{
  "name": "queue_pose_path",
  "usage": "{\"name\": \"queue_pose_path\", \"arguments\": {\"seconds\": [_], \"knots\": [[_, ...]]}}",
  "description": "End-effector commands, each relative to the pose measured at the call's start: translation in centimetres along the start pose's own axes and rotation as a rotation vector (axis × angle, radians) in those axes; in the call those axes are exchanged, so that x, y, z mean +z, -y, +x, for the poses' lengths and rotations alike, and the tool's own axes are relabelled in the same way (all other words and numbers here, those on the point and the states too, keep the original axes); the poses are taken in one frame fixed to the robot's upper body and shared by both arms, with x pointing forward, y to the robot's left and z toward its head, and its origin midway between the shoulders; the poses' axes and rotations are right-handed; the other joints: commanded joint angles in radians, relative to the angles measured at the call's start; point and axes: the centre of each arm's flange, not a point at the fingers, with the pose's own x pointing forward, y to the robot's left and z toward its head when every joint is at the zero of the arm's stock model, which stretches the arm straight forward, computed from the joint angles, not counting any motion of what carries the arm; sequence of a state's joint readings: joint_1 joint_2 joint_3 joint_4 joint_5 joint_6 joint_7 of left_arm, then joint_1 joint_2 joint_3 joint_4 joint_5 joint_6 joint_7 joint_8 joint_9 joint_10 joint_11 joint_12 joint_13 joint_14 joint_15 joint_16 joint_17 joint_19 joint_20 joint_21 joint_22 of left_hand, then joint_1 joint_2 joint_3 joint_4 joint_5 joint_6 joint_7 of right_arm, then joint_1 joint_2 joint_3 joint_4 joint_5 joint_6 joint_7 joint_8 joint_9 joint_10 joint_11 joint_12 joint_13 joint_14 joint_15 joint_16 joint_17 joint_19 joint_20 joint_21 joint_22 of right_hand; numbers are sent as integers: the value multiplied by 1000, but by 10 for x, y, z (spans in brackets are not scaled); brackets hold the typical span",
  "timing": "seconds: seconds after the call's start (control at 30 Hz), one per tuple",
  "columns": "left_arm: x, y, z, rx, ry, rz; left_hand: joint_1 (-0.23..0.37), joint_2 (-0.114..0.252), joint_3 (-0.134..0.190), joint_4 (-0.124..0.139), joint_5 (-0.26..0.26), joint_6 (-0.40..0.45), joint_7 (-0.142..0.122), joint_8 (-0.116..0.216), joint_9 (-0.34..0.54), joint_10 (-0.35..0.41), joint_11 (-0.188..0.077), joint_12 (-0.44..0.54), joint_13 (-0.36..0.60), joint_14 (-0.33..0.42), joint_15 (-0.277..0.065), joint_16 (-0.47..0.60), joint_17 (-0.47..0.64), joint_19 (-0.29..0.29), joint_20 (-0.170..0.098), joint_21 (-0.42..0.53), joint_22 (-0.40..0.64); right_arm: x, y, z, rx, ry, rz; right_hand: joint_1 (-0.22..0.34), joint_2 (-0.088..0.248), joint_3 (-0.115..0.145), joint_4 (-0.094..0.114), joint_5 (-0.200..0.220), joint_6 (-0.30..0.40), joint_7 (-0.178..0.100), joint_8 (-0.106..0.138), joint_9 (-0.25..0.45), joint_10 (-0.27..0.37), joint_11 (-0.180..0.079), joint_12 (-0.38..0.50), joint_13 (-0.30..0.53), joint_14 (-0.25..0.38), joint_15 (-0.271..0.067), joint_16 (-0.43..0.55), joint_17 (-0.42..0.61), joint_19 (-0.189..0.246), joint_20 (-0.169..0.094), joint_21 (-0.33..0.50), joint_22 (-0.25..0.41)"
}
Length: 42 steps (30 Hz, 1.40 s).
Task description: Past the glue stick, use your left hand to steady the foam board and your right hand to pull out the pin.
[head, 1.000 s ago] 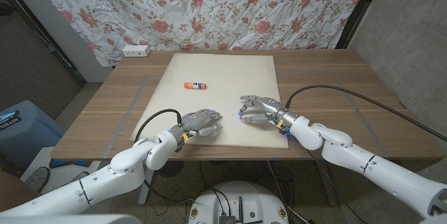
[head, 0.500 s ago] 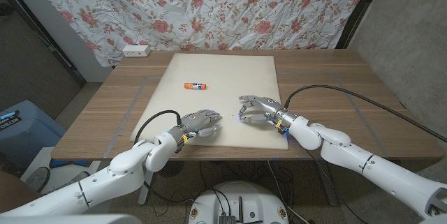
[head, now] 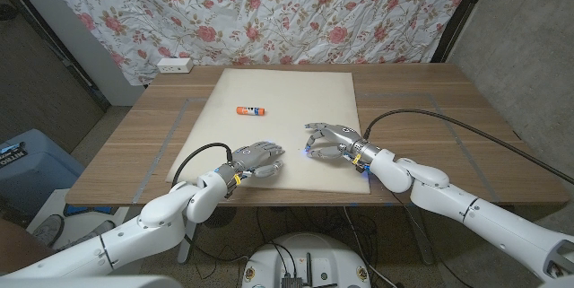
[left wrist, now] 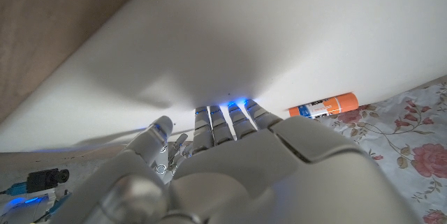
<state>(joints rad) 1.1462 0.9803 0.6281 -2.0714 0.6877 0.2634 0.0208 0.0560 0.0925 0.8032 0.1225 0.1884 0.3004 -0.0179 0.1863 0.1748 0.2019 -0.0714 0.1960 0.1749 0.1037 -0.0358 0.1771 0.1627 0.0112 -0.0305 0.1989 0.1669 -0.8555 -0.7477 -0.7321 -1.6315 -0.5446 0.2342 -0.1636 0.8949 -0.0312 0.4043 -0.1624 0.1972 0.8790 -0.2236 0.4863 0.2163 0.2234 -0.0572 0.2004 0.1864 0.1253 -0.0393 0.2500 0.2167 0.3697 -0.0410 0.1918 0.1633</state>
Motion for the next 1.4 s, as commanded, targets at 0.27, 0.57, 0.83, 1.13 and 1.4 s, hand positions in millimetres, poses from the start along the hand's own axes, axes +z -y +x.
{"name": "queue_pose_path", "arguments": {"seconds": [0.27, 0.57, 0.83, 1.13, 1.4], "knots": [[0, 1, 1, -4, -12, -3, 15, 95, 7, -10, -2, 9, 0, 7, 4, 9, -1, 3, 3, 14, -44, 1, 2, 7, -45, -6, 3, 1, 2, 4, -1, 18, 5, 15, 13, -5, 0, 2, 49, 8, 22, 8, 14, -5, -2, 1, 13, -30, 6, 6, 17, -2, 1, 3], [-1, 0, 3, -7, -9, 0, 20, 95, 8, -17, -5, 10, 0, 5, 4, 11, -4, 3, 3, 15, -45, 1, 3, 8, -44, -6, 3, -1, 2, 6, -2, 13, 13, 25, 23, -6, 0, 0, 84, 12, 37, 10, 19, -15, -2, 1, 16, -35, 7, 8, 20, -3, 1, 4], [-2, 0, 3, -9, -8, 0, 24, 96, 8, -23, -6, 13, 0, 5, 5, 13, -2, 3, 3, 17, -45, 2, 3, 8, -44, -6, 3, 0, 1, 8, 0, 19, 14, 32, 28, -8, 0, -3, 114, 13, 50, 12, 27, -22, -1, 1, 20, -40, 8, 9, 25, -6, 1, 4], [-5, -1, 3, -11, -7, 4, 29, 96, 8, -30, -8, 17, 0, 5, 5, 17, -2, 3, 3, 18, -47, 3, 4, 10, -45, -6, 3, 3, 0, 9, -2, 25, 11, 41, 29, -12, -1, -6, 154, 12, 66, 12, 43, -34, 2, 0, 31, -48, 14, 12, 37, -13, 3, 4], [-6, 0, 3, -9, -1, 7, 33, 96, 9, -36, -9, 21, 0, 6, 5, 18, 1, 3, 3, 19, -45, 3, 4, 11, -44, -6, 3, 6, 0, 11, -8, 28, 9, 48, 29, -14, -2, -6, 148, 13, 61, 11, 51, -39, 3, 0, 35, -50, 16, 14, 43, -15, 4, 4]]}}
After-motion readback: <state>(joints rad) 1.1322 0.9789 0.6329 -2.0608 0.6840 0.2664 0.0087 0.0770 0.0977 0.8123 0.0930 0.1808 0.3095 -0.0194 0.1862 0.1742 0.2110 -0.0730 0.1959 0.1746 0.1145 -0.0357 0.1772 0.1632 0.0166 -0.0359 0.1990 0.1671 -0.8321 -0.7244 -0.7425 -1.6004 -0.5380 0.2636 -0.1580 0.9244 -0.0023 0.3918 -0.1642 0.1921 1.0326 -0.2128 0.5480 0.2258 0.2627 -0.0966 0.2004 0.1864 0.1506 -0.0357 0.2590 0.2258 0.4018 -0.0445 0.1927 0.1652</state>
